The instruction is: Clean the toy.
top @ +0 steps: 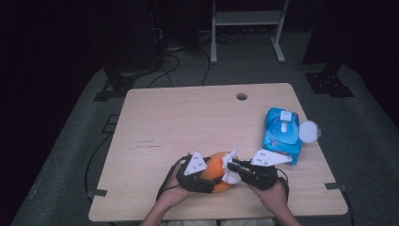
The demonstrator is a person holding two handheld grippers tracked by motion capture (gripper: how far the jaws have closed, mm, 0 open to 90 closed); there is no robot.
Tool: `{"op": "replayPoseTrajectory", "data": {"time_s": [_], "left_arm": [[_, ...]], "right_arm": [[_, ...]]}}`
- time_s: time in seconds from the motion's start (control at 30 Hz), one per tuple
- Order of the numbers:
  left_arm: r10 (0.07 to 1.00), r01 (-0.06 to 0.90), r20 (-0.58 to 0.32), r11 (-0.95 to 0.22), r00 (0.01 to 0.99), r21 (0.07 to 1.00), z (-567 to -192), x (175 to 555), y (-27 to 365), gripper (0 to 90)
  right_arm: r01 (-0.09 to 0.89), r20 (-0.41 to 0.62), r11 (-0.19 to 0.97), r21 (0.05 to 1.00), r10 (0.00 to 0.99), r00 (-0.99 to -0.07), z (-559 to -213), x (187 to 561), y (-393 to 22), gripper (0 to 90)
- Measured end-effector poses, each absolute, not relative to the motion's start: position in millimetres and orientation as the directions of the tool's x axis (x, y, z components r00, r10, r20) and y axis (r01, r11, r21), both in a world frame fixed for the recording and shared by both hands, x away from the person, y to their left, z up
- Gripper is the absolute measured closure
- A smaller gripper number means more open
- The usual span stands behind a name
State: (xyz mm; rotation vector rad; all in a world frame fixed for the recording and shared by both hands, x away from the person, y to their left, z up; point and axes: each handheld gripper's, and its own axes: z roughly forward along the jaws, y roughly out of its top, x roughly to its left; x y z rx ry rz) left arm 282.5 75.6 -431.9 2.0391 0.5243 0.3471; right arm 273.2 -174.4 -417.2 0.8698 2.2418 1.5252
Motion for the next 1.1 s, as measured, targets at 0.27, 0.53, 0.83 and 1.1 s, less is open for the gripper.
{"op": "replayPoseTrajectory", "data": {"time_s": [0.27, 0.53, 0.83, 1.1], "left_arm": [[0.475, 0.199, 0.056, -0.468, 0.878, 0.861, -433.1, 279.2, 72.2, 24.0], [0.436, 0.157, 0.089, -0.496, 0.895, 0.854, -433.6, 271.4, 61.8, 24.3], [0.482, 0.219, 0.017, -0.428, 0.876, 0.877, -434.9, 278.8, 69.7, 22.4], [0.526, 0.279, -0.045, -0.374, 0.849, 0.884, -437.2, 285.7, 74.8, 19.6]], "right_arm": [[0.325, 0.073, 0.264, 0.908, 0.664, -0.744, -418.1, 273.4, -180.4, 78.8], [0.373, 0.125, 0.217, 0.902, 0.697, -0.706, -421.1, 283.1, -199.2, 77.8], [0.319, 0.054, 0.274, 0.907, 0.675, -0.735, -415.9, 277.2, -189.6, 77.9], [0.319, 0.099, 0.249, 0.914, 0.627, -0.772, -416.9, 270.0, -173.6, 77.9]]}}
